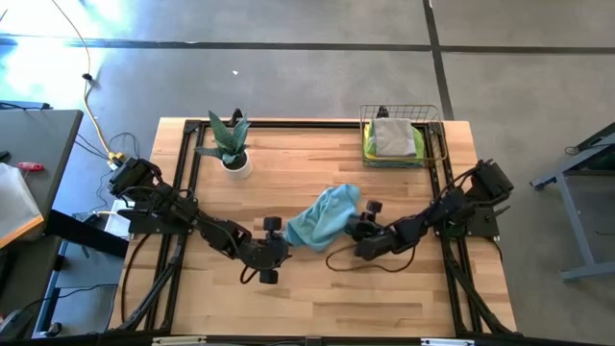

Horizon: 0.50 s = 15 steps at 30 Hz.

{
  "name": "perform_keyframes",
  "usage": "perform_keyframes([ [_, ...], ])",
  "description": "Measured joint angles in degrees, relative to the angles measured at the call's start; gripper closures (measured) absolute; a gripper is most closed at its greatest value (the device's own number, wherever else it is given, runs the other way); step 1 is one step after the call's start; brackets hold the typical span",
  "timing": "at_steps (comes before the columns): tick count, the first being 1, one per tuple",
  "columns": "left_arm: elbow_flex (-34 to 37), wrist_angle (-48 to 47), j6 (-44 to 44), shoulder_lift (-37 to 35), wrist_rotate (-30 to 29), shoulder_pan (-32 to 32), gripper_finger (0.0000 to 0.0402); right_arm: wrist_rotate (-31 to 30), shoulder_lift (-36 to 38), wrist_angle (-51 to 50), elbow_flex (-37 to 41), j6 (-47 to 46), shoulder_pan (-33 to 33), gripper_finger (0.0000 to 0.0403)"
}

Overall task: Fold microfiber towels
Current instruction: Fold the blue towel

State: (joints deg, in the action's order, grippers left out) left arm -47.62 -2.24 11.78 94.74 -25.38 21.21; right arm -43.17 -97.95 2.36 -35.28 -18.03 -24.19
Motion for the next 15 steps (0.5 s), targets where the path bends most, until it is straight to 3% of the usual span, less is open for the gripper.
perform_keyframes([
  [10,0.0,0.03,-0.43,0.0,-0.72,0.02,0.0275,-1.78,0.0,8.45,2.46,-0.66,3.37,0.0282],
  [15,0.0,0.02,-0.43,0.0,-0.83,0.02,0.0275,-1.78,0.0,9.34,2.42,-1.59,4.38,0.0321],
])
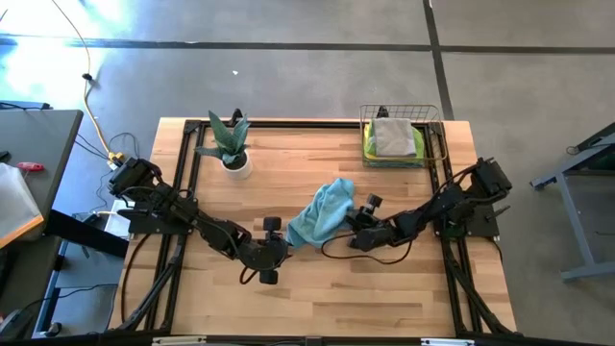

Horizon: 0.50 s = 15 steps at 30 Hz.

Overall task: Fold microfiber towels
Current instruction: Fold the blue towel

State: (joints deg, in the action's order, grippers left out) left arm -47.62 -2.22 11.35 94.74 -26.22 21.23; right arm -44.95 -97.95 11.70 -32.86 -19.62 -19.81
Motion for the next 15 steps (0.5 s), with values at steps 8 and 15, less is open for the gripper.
perform_keyframes([
  [8,0.0,-0.04,-1.06,0.0,0.0,0.0,0.0275,0.04,-0.02,1.94,0.0,2.88,-0.04,0.0389],
  [15,0.0,0.29,-1.02,0.0,-0.17,0.0,0.0275,7.89,5.93,2.45,-2.82,5.99,1.06,0.0399],
])
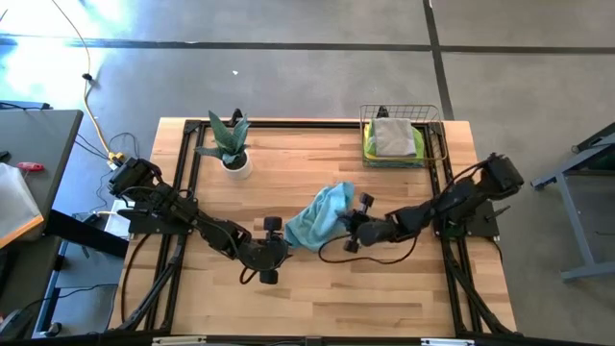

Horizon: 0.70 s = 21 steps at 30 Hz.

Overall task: Fold microfiber towels
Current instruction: Fold the blue towel

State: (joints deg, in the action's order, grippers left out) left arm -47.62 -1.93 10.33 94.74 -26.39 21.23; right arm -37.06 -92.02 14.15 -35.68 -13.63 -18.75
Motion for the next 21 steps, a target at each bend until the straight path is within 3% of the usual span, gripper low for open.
perform_keyframes([
  [7,0.0,3.99,-0.16,0.0,-4.09,0.02,0.0275,10.63,8.59,-16.84,-8.01,-7.73,3.98,0.0402],
  [15,-0.04,16.55,-6.67,0.2,-17.28,-0.3,0.0275,12.11,9.76,-40.05,-22.88,-14.66,7.51,0.0402],
  [21,-0.09,22.91,-15.58,1.26,-16.6,-0.93,0.0275,17.0,9.74,-45.23,-31.45,-14.56,11.15,0.0403],
])
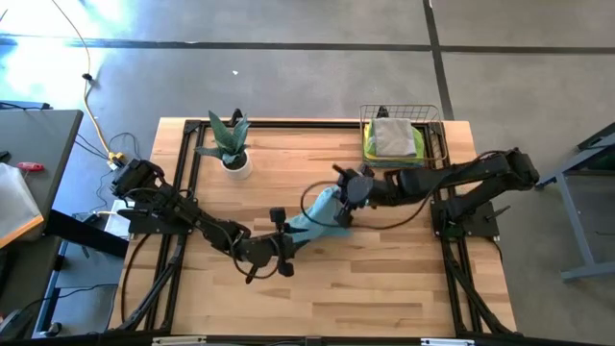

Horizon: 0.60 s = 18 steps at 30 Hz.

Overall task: Fold microfiber towels
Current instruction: Fold the blue towel

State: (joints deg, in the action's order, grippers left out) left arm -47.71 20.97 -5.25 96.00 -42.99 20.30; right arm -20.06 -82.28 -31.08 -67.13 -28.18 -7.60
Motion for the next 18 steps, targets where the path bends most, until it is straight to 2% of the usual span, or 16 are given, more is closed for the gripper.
perform_keyframes([
  [7,0.05,3.85,-6.48,2.85,-4.43,-0.05,0.0275,7.57,0.0,-0.98,-2.56,-3.22,5.17,0.0403],
  [14,0.05,18.24,-12.95,9.21,-6.31,-0.28,0.0275,10.37,-0.03,-0.7,-2.38,-7.56,9.07,0.0403],
  [18,-0.59,27.36,-16.14,15.55,-14.3,-0.9,0.0275,12.64,-0.03,0.91,-2.38,-9.46,10.22,0.0403],
])
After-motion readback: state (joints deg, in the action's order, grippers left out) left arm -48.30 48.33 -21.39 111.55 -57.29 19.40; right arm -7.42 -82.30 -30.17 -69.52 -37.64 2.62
